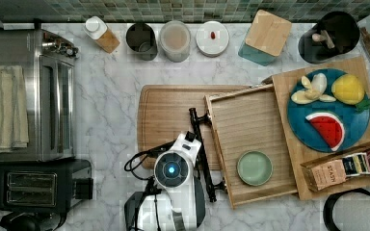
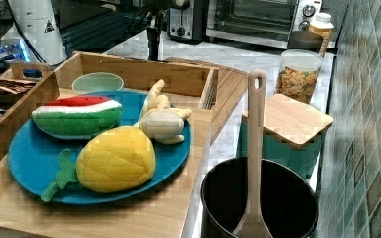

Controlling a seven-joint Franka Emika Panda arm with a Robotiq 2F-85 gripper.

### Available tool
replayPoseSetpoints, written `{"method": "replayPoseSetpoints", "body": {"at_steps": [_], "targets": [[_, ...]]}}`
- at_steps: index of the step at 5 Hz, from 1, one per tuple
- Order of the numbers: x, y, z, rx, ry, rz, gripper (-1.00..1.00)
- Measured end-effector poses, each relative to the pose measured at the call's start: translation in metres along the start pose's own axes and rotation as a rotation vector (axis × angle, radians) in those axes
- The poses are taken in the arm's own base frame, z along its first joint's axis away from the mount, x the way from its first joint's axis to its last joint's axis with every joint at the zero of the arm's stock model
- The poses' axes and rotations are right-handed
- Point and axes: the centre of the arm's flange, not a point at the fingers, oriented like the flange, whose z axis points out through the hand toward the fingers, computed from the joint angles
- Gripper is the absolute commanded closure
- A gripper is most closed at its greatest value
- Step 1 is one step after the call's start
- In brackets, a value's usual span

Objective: Close the drawer.

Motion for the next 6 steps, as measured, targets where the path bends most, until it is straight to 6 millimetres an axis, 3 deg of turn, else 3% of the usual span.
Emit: {"method": "replayPoseSetpoints", "body": {"at_steps": [1,3,5,6], "targets": [[-0.002,0.003,0.001,0.0,0.002,0.006,1.0],[-0.007,0.03,0.005,-0.029,-0.003,-0.002,1.0],[-0.01,0.05,0.031,0.003,-0.062,-0.086,1.0],[-0.01,0.064,0.031,0.01,-0.06,-0.103,1.0]]}}
